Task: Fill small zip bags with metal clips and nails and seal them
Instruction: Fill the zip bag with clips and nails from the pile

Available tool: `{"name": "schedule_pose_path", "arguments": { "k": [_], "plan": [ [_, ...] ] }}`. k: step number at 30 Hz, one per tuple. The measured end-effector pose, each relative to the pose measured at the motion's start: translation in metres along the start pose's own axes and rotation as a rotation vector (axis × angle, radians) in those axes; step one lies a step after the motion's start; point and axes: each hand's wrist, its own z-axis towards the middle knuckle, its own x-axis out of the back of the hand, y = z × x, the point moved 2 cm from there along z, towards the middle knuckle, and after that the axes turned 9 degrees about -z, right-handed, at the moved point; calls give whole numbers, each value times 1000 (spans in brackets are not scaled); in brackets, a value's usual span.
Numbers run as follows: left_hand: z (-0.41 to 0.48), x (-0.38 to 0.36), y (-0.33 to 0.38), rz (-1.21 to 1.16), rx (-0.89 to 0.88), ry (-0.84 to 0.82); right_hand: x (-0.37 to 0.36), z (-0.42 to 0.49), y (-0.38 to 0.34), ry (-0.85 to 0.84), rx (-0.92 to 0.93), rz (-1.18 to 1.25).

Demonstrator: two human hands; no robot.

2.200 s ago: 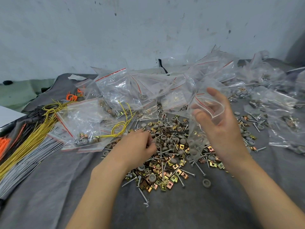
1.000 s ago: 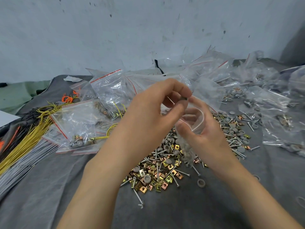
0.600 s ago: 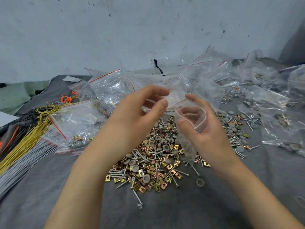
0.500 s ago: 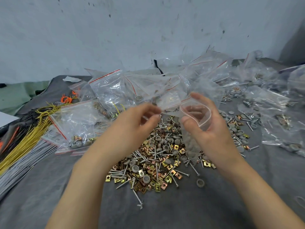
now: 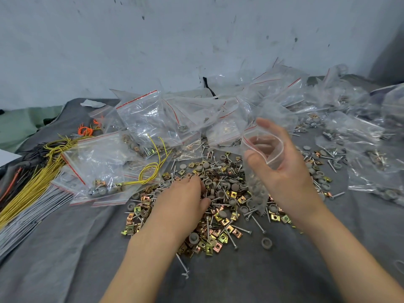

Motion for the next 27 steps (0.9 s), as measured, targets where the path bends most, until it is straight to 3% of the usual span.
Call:
{"name": "schedule_pose_path", "arguments": {
  "k": [10, 19, 27],
  "plan": [
    [11, 1, -8, 35, 32, 34, -3, 1, 1, -19, -5, -44],
    [3, 12, -26, -209, -1, 88, -2, 0, 0, -30, -18, -56],
    [3, 40, -4, -796, -59, 339, -8, -5, -4, -46, 21, -102]
  ]
}}
